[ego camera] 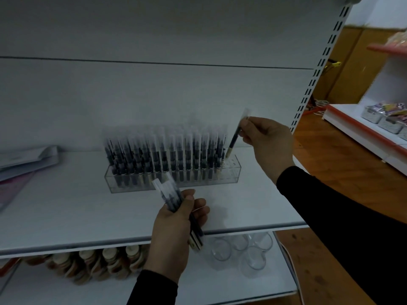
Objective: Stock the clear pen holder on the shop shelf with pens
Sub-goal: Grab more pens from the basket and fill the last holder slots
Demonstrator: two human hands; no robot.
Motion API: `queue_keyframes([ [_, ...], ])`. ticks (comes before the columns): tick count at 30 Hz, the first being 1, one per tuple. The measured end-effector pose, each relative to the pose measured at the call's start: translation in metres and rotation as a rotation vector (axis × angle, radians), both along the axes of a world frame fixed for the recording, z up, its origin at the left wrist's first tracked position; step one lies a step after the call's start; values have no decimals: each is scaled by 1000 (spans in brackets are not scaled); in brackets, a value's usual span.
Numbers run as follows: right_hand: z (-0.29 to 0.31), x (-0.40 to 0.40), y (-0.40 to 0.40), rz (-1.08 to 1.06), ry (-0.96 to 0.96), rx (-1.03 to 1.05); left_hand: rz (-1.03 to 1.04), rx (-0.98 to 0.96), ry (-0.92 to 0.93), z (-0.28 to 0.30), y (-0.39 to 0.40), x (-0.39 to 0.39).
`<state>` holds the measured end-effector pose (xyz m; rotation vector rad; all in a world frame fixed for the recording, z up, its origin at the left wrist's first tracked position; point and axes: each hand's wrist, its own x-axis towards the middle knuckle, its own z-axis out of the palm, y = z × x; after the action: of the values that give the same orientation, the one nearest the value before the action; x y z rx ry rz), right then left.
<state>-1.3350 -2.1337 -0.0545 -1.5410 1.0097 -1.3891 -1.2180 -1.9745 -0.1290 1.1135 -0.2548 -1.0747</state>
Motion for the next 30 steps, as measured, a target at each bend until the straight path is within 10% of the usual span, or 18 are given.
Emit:
queue_keyframes([
  [17,-11,12,-2,-15,420,-153,-14,1,20,2,0,1],
  [30,-25,14,3,-9,370,-55,-21,13,38,2,-2,1],
])
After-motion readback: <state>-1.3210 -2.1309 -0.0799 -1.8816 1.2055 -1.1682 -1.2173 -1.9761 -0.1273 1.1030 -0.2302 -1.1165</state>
